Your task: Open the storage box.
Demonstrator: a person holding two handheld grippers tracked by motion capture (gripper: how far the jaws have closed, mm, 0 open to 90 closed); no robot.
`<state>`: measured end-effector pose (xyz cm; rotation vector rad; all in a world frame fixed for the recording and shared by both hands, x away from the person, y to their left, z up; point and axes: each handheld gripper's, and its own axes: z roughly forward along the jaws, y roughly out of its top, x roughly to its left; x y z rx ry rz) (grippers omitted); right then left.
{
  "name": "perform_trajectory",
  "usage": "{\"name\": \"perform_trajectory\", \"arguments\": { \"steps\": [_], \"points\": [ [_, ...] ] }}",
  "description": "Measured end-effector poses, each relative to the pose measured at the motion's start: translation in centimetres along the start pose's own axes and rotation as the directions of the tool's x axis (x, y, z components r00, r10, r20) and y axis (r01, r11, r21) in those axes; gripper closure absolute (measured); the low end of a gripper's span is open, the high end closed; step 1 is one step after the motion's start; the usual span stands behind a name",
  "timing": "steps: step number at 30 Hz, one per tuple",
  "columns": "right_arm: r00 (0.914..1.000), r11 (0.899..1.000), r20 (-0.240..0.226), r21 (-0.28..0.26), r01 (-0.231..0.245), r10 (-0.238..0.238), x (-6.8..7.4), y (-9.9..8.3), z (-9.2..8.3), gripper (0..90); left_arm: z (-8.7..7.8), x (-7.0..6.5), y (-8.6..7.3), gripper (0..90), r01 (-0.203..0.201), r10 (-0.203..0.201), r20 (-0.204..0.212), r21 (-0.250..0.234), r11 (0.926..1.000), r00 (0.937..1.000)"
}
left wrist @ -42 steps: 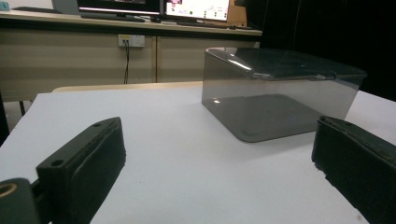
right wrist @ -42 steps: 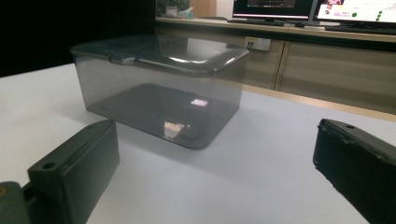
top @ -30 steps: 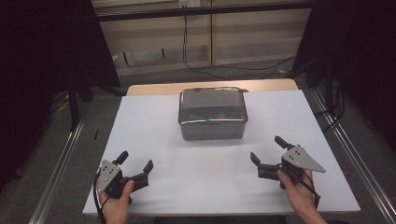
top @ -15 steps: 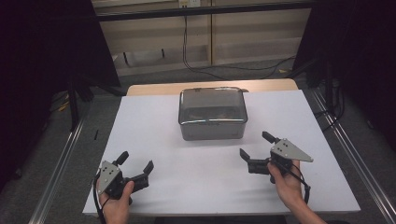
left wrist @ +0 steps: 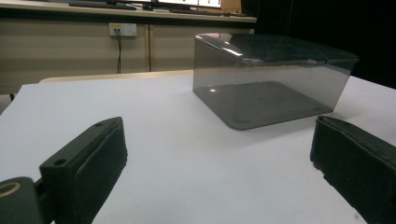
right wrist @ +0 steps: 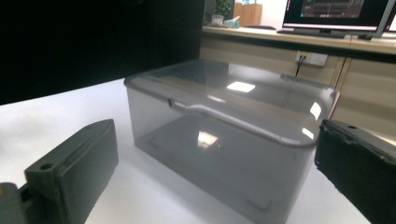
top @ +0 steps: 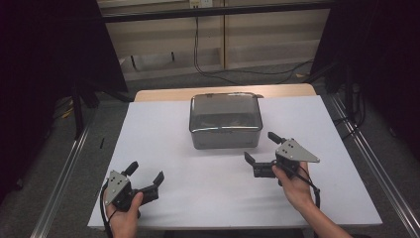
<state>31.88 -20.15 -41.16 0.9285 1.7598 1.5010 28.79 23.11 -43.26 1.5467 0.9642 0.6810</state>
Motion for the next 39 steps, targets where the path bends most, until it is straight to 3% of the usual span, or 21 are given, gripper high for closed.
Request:
{"name": "perform_trajectory", "arguments": {
  "steps": [13, 17, 19, 23, 26, 34, 39],
  "points": [
    [0.9993, 0.999, -0.014, -0.001, 0.034, -0.034, 0.4, 1.2, 2.1, 0.0, 0.3, 0.1, 0.1, 3.7, 0.002, -0.002, 0.005, 0.008, 1.0000, 1.0000],
    [0.9951, 0.995, -0.023, -0.009, 0.096, -0.097, 0.6, 1.4, 2.7, 0.0, 0.2, 0.4, 0.0, 3.7, 0.013, -0.013, -0.007, 0.013, 0.9998, 0.9999],
    [0.9947, 0.995, -0.032, -0.011, 0.097, -0.098, 0.7, 1.6, 3.1, 0.0, 0.1, 0.4, 0.0, 3.7, 0.014, -0.014, -0.010, 0.018, 0.9997, 0.9999],
    [0.9876, 0.988, -0.012, 0.011, 0.157, -0.157, 0.9, 1.6, 4.0, 0.0, 0.2, 0.3, 0.0, 3.7, 0.011, -0.011, -0.003, 0.026, 0.9996, 0.9999],
    [0.9880, 0.988, 0.000, 0.018, 0.154, -0.154, 0.8, 1.6, 4.7, 0.0, 0.4, 0.2, 0.0, 3.7, 0.008, -0.008, 0.000, 0.025, 0.9997, 1.0000],
    [0.9587, 0.959, 0.024, 0.037, 0.282, -0.283, 1.0, 1.4, 5.8, 4.4, 0.6, 0.1, 0.0, 3.7, 0.000, 0.000, 0.008, 0.035, 0.9994, 1.0000],
    [0.9155, 0.915, 0.040, 0.061, 0.398, -0.400, 1.3, 0.8, 6.4, 8.9, 0.7, 0.0, -0.1, 3.7, 0.001, -0.001, 0.011, 0.042, 0.9991, 0.9999]
  ]
}}
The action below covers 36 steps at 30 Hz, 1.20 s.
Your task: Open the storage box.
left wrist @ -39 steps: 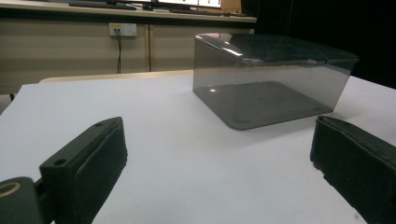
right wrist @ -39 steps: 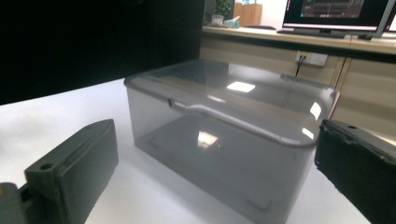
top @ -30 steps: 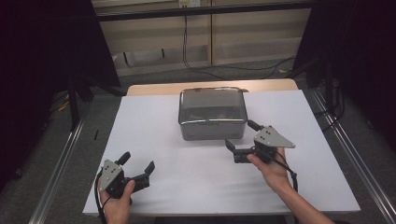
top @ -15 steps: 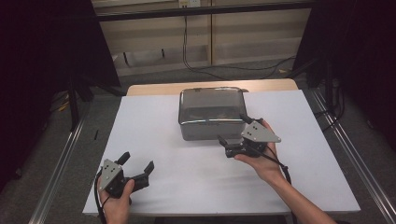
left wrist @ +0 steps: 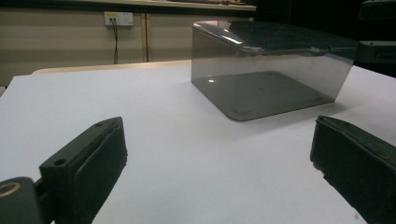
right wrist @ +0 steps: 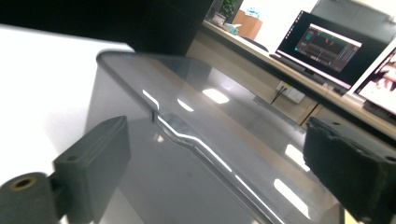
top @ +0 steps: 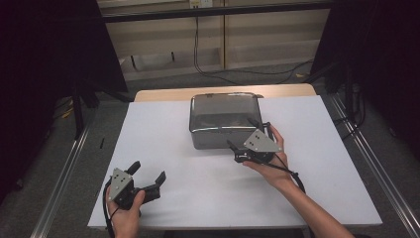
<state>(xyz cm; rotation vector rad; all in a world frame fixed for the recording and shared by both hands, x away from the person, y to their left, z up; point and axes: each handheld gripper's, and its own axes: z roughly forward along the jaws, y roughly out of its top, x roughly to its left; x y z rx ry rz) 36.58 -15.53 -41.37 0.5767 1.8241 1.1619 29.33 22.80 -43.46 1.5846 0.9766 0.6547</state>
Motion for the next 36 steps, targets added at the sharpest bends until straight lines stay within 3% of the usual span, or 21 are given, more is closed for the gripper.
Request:
{"name": "perform_trajectory", "arguments": {
  "steps": [3, 6, 7, 8, 10, 12, 14, 18, 20, 22, 23, 25, 26, 27, 30, 31, 32, 33, 35, 36],
  "points": [
    [0.9996, 1.000, 0.005, 0.014, 0.027, -0.027, 0.1, -0.1, 0.2, 9.7, 0.0, 0.1, 0.0, 3.7, -0.006, 0.006, 0.001, 0.004, 1.0000, 1.0000],
    [0.9938, 0.993, 0.013, 0.034, 0.110, -0.111, 0.3, -0.1, 0.6, 11.2, 0.2, 0.0, 0.0, 3.7, 0.001, -0.002, 0.008, 0.014, 0.9999, 1.0000],
    [0.9938, 0.993, 0.013, 0.034, 0.110, -0.111, 0.3, -0.1, 0.6, 11.2, 0.2, 0.0, 0.0, 3.7, 0.001, -0.002, 0.008, 0.014, 0.9999, 1.0000],
    [0.9851, 0.985, 0.020, 0.040, 0.170, -0.171, 0.5, 0.1, 0.7, 12.2, 0.2, 0.0, 0.0, 3.7, -0.001, 0.001, 0.008, 0.012, 0.9999, 1.0000],
    [0.9816, 0.981, 0.015, 0.040, 0.189, -0.190, 0.6, 0.3, 0.9, 13.8, 0.2, 0.0, 0.0, 3.7, -0.007, 0.007, 0.008, 0.014, 0.9999, 0.9999],
    [0.9644, 0.964, 0.032, 0.045, 0.261, -0.263, 0.8, 0.4, 1.1, 15.7, 0.3, 0.0, 0.0, 3.7, -0.008, 0.008, 0.007, 0.020, 0.9998, 0.9999],
    [0.9524, 0.952, 0.033, 0.052, 0.301, -0.303, 0.9, 0.4, 1.3, 16.8, 0.3, 0.0, 0.0, 3.7, -0.009, 0.009, 0.006, 0.021, 0.9997, 0.9999],
    [0.9157, 0.916, 0.064, 0.087, 0.391, -0.397, 1.5, 0.4, 1.5, 21.7, 0.2, 0.1, 0.0, 3.7, -0.007, 0.007, 0.011, 0.021, 0.9997, 0.9999],
    [0.8751, 0.877, 0.078, 0.099, 0.470, -0.478, 1.8, 0.4, 1.6, 24.1, 0.2, 0.1, 0.0, 3.7, -0.008, 0.008, 0.009, 0.021, 0.9998, 0.9999],
    [0.8402, 0.843, 0.081, 0.105, 0.528, -0.536, 2.1, 0.4, 1.7, 27.1, 0.2, 0.1, 0.1, 3.7, -0.004, 0.004, 0.007, 0.019, 0.9998, 1.0000],
    [0.8327, 0.835, 0.076, 0.108, 0.540, -0.548, 2.2, 0.5, 1.8, 28.3, 0.2, 0.1, 0.1, 3.7, -0.003, 0.003, 0.007, 0.018, 0.9998, 1.0000],
    [0.7919, 0.795, 0.082, 0.119, 0.595, -0.605, 2.6, 0.5, 2.0, 29.3, 0.2, 0.1, 0.1, 3.7, -0.004, 0.004, 0.006, 0.018, 0.9998, 1.0000],
    [0.7815, 0.785, 0.083, 0.121, 0.608, -0.618, 2.8, 0.5, 2.0, 31.3, 0.2, 0.2, 0.1, 3.7, -0.004, 0.004, 0.006, 0.019, 0.9998, 1.0000],
    [0.7748, 0.778, 0.082, 0.126, 0.616, -0.627, 2.9, 0.6, 2.0, 32.6, 0.2, 0.2, 0.1, 3.6, -0.003, 0.003, 0.005, 0.019, 0.9998, 1.0000],
    [0.7443, 0.746, 0.077, 0.144, 0.650, -0.663, 3.3, 0.7, 2.2, 38.9, 0.2, 0.2, 0.0, 3.7, -0.001, 0.001, 0.005, 0.018, 0.9998, 1.0000],
    [0.7443, 0.746, 0.077, 0.144, 0.650, -0.663, 3.3, 0.7, 2.2, 38.9, 0.2, 0.2, 0.0, 3.7, -0.001, 0.001, 0.005, 0.018, 0.9998, 1.0000],
    [0.7243, 0.723, 0.064, 0.161, 0.671, -0.687, 3.3, 0.6, 2.3, 42.6, 0.2, 0.2, 0.1, 3.7, -0.001, 0.001, 0.006, 0.017, 0.9999, 1.0000],
    [0.7177, 0.717, 0.062, 0.163, 0.678, -0.694, 3.3, 0.6, 2.4, 43.1, 0.2, 0.2, 0.1, 3.7, 0.003, -0.003, 0.005, 0.014, 0.9999, 1.0000],
    [0.7256, 0.722, 0.049, 0.165, 0.672, -0.686, 3.3, 0.5, 2.4, 47.8, 0.2, 0.3, 0.1, 3.7, 0.002, -0.002, 0.003, 0.016, 0.9999, 1.0000],
    [0.7234, 0.719, 0.044, 0.166, 0.675, -0.689, 3.4, 0.5, 2.4, 49.6, 0.2, 0.3, 0.1, 3.7, 0.005, -0.005, 0.002, 0.015, 0.9999, 1.0000]
  ]
}}
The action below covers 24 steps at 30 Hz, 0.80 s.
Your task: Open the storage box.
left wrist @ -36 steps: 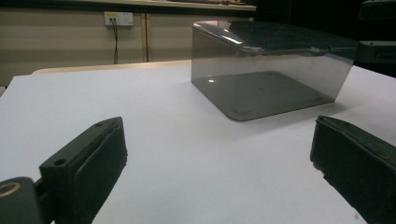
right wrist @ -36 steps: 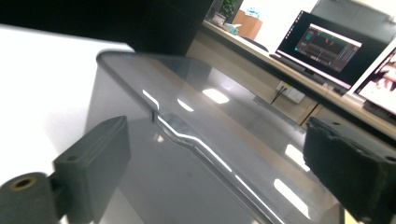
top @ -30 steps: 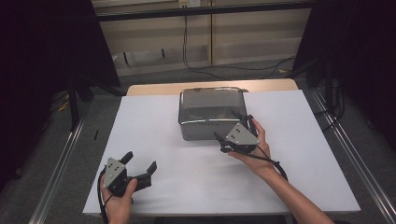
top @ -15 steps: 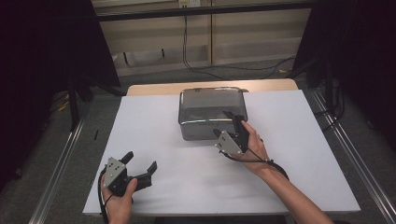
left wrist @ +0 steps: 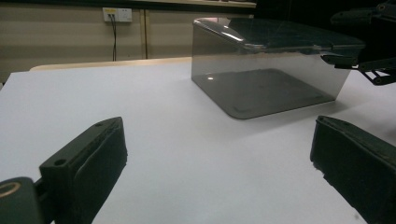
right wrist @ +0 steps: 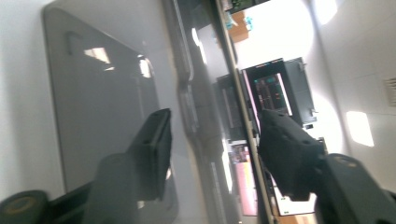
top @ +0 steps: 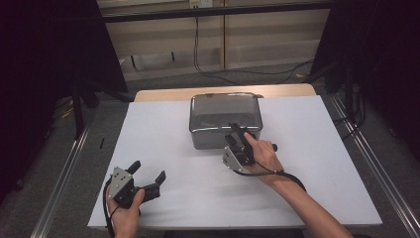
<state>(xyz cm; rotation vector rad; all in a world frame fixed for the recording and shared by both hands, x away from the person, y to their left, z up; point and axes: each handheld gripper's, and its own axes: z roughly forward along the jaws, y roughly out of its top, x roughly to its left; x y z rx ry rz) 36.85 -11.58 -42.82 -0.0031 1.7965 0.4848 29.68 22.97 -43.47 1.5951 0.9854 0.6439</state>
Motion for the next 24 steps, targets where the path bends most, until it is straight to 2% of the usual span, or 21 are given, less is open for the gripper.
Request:
{"name": "perform_trajectory", "arguments": {
  "steps": [2, 8, 11, 16, 20, 24],
  "points": [
    [0.9997, 1.000, 0.000, 0.001, 0.025, -0.025, 0.12, 0.07, -0.02, 53.8, 0.03, 0.02, -0.01, 3.7, 0.002, -0.002, 0.000, 0.003, 1.0000, 1.0000],
    [0.9989, 0.999, -0.033, 0.018, 0.034, -0.034, 0.54, 0.21, 0.03, 62.7, 0.05, -0.04, 0.04, 3.7, -0.010, 0.010, 0.005, 0.003, 0.9999, 0.9999],
    [0.9986, 0.999, -0.029, 0.016, 0.045, -0.045, 0.60, 0.25, 0.01, 64.5, 0.05, -0.05, 0.04, 3.7, -0.015, 0.015, 0.007, 0.006, 0.9999, 0.9999],
    [0.9986, 0.999, -0.025, -0.001, 0.046, -0.046, 0.41, 0.36, -0.08, 72.9, 0.20, -0.10, 0.05, 3.7, -0.019, 0.019, 0.010, 0.013, 0.9997, 0.9998],
    [0.9992, 1.000, -0.024, -0.003, 0.031, -0.031, 0.35, 0.32, -0.16, 74.9, 0.21, -0.05, 0.14, 3.7, -0.023, 0.023, 0.009, 0.016, 0.9996, 0.9997],
    [0.9989, 0.999, -0.019, -0.002, 0.042, -0.042, 0.38, 0.37, -0.22, 75.8, 0.33, -0.11, 0.28, 3.7, -0.028, 0.027, 0.019, 0.019, 0.9994, 0.9994]
  ]
}}
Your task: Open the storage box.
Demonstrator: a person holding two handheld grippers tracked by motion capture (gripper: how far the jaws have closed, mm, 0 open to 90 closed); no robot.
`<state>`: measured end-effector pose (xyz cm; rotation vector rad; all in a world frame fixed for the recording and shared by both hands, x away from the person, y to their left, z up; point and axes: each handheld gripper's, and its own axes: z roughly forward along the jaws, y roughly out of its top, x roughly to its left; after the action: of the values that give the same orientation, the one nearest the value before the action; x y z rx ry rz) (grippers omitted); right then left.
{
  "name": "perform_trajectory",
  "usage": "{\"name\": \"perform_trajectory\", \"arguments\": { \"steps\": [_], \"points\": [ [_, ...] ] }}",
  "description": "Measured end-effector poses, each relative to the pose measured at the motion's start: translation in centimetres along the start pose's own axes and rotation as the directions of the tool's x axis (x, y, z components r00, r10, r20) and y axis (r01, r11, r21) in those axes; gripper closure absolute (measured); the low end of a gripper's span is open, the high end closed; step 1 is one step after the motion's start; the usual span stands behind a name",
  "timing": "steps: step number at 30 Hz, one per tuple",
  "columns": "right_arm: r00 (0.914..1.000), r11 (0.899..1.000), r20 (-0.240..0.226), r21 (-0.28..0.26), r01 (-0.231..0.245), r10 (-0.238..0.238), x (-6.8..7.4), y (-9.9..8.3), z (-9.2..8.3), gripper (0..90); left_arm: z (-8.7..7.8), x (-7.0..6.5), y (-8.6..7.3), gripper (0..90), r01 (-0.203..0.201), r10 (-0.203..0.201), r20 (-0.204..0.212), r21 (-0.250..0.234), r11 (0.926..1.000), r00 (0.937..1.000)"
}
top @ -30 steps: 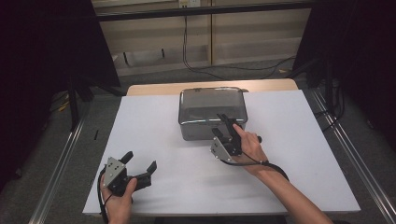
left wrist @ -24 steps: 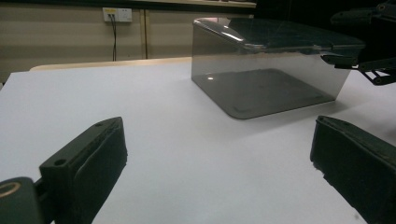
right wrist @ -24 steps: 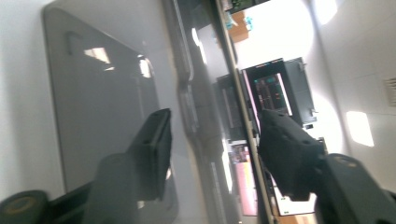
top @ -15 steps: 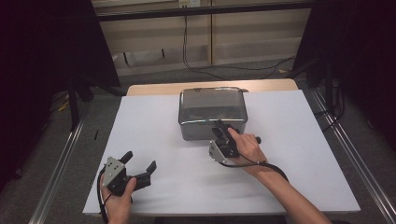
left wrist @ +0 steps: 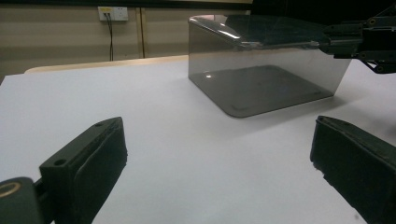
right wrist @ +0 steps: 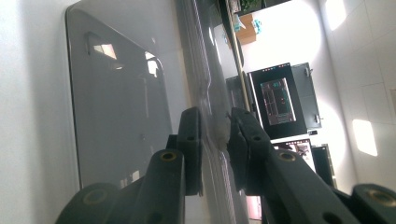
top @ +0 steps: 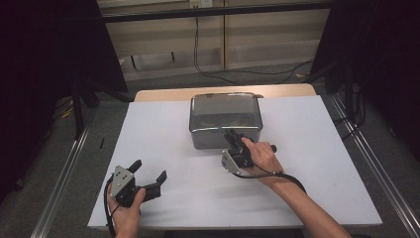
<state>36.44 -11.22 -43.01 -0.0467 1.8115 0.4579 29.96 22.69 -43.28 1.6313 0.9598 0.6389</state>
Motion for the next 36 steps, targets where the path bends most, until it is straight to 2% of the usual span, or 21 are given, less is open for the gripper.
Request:
{"name": "perform_trajectory", "arguments": {
  "steps": [3, 5, 11, 12, 18, 23, 25, 26, 27, 29, 32, 36],
  "points": [
    [1.0000, 1.000, -0.001, 0.002, -0.005, 0.005, 0.0, 0.0, 0.0, 75.9, 0.1, 0.1, 0.0, 5.2, -0.004, 0.004, 0.003, 0.007, 1.0000, 1.0000],
    [0.9999, 1.000, 0.007, 0.006, 0.012, -0.012, 0.0, 0.2, 0.0, 76.7, 0.1, 0.2, 0.1, 5.4, 0.013, -0.013, 0.011, -0.001, 0.9999, 0.9999],
    [1.0000, 1.000, 0.007, 0.008, 0.004, -0.004, -0.1, 0.2, -0.1, 77.0, 0.4, 0.2, 0.3, 6.5, 0.002, -0.002, 0.015, -0.003, 1.0000, 0.9999],
    [1.0000, 1.000, 0.007, 0.005, -0.001, 0.001, -0.1, 0.2, -0.1, 77.0, 0.6, 0.1, 0.3, 6.5, 0.003, -0.003, 0.038, -0.003, 1.0000, 0.9993],
    [0.9999, 1.000, 0.015, 0.006, 0.001, -0.001, -0.3, 0.3, -0.1, 77.3, 1.0, 0.0, 0.4, 6.5, 0.012, -0.012, 0.079, -0.002, 0.9999, 0.9968],
    [0.9999, 1.000, 0.014, 0.001, -0.004, 0.004, -0.4, 0.2, -0.1, 77.3, 1.1, 0.1, 0.6, 5.8, 0.012, -0.012, 0.081, -0.001, 0.9999, 0.9966],
    [0.9999, 1.000, 0.015, 0.001, -0.001, 0.001, -0.4, 0.2, -0.1, 77.5, 1.2, 0.1, 0.8, 5.4, 0.004, -0.004, 0.074, -0.006, 1.0000, 0.9972],
    [0.9999, 1.000, 0.015, 0.003, 0.001, -0.001, -0.4, 0.2, -0.1, 77.4, 1.3, 0.1, 1.1, 5.0, -0.016, 0.016, 0.083, -0.003, 0.9999, 0.9964],
    [0.9999, 1.000, 0.014, 0.003, -0.006, 0.006, -0.4, 0.2, -0.2, 77.5, 1.3, 0.0, 1.5, 4.7, -0.053, 0.054, 0.085, -0.012, 0.9985, 0.9949],
    [0.9999, 1.000, 0.015, 0.001, -0.004, 0.004, -0.5, 0.2, -0.2, 77.5, 1.5, 0.0, 1.7, 3.9, -0.042, 0.044, 0.092, -0.022, 0.9989, 0.9948],
    [0.9999, 1.000, 0.015, 0.004, -0.001, 0.000, -0.5, 0.2, -0.2, 77.6, 1.7, -0.1, 1.8, 3.3, -0.043, 0.045, 0.085, -0.022, 0.9988, 0.9954],
    [0.9999, 1.000, 0.017, 0.004, 0.000, 0.000, -0.7, 0.3, -0.2, 78.0, 2.4, -0.1, 1.9, 3.0, -0.041, 0.043, 0.099, -0.019, 0.9990, 0.9941]
  ]
}}
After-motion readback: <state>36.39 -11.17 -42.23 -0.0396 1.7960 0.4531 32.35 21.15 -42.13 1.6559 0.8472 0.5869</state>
